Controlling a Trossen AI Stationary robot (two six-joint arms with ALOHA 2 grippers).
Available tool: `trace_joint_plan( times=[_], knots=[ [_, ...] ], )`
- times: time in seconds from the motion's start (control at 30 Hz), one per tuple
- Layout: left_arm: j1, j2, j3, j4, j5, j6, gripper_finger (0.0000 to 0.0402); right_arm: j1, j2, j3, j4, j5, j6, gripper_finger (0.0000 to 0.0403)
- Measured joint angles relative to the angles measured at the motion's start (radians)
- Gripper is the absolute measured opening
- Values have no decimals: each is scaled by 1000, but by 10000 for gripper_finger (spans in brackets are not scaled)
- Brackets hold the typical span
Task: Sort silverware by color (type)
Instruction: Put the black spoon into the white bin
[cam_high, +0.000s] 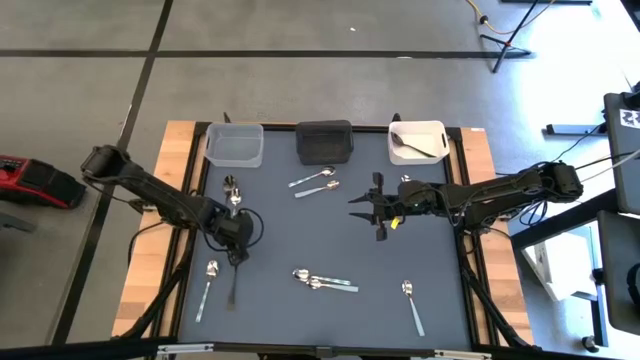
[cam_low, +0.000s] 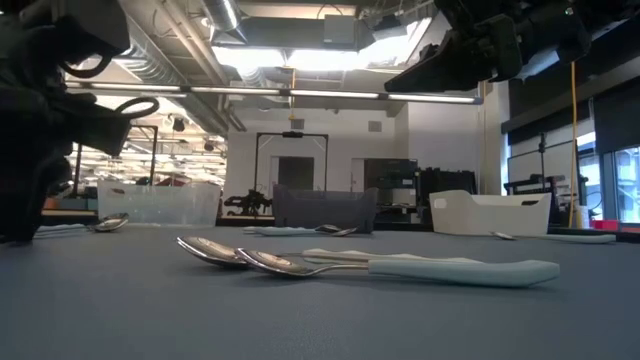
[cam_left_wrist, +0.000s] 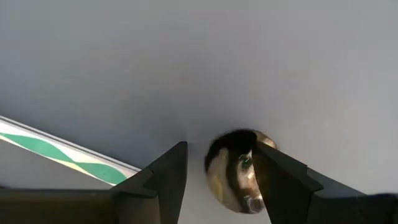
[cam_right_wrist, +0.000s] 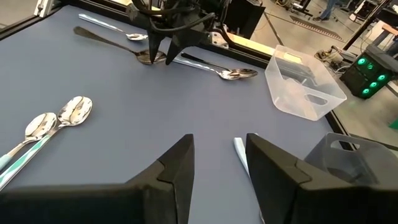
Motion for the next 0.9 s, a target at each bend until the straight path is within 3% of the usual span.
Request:
trace_joint_plan(
  times=[0.33,0.77,0.9],
  knots=[
    [-9,2,-4,7,-7,3,161,0,0,0,2,0,0,138],
    [-12,5,-6,133,3,62,17,0,0,0,-13,0,16,138],
    [-12,7,9,152,-4,99,11,0,0,0,-16,0,37,138]
  ],
)
